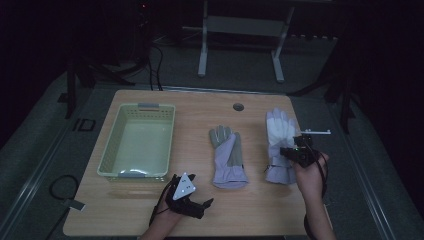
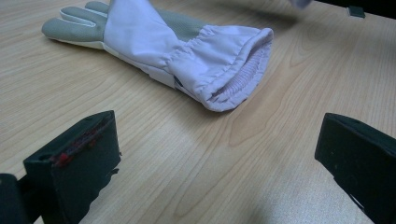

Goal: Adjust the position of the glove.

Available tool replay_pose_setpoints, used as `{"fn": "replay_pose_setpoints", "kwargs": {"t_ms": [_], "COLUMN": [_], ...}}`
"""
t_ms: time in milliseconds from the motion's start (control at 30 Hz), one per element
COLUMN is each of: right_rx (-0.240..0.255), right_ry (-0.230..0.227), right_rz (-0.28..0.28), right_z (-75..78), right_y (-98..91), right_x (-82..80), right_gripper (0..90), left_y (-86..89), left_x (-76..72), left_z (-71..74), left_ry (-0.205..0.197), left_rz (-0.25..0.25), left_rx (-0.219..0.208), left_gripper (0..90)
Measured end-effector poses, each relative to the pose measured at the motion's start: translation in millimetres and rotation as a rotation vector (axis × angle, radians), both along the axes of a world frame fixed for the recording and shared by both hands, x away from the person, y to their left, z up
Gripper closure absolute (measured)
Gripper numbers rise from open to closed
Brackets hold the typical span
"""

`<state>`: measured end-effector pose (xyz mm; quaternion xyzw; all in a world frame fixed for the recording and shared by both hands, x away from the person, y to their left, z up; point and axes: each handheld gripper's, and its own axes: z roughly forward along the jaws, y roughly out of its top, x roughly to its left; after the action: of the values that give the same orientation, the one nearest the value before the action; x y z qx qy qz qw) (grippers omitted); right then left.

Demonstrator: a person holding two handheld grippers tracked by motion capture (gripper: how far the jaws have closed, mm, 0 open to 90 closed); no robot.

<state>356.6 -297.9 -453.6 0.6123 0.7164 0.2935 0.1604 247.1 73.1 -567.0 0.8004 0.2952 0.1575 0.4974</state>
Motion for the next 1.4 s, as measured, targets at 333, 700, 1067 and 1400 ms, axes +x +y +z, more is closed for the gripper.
{"fn": "replay_pose_setpoints", "kwargs": {"t_ms": [333,700,1067,1400], "right_rx": [-0.018,-0.014,-0.023,-0.079], "right_ry": [0.089,0.118,0.109,0.051], "right_rz": [-0.032,-0.048,0.012,0.22], "right_z": [-36.3,-59.9,-64.8,-47.0], "right_y": [-5.1,-8.0,-9.9,-14.8], "right_x": [7.9,18.9,22.7,27.3], "right_gripper": [78.6,73.7,60.0,52.7], "left_y": [0.0,-0.3,-0.4,-0.3], "left_x": [-0.1,-0.4,-0.3,-0.3], "left_z": [0.1,0.1,0.1,0.1], "left_ry": [-0.002,-0.005,-0.003,-0.006], "left_rz": [0.0,-0.007,-0.008,-0.008], "left_rx": [0.004,0.009,0.01,0.009], "left_gripper": [0.0,0.0,0.0,0.0]}}
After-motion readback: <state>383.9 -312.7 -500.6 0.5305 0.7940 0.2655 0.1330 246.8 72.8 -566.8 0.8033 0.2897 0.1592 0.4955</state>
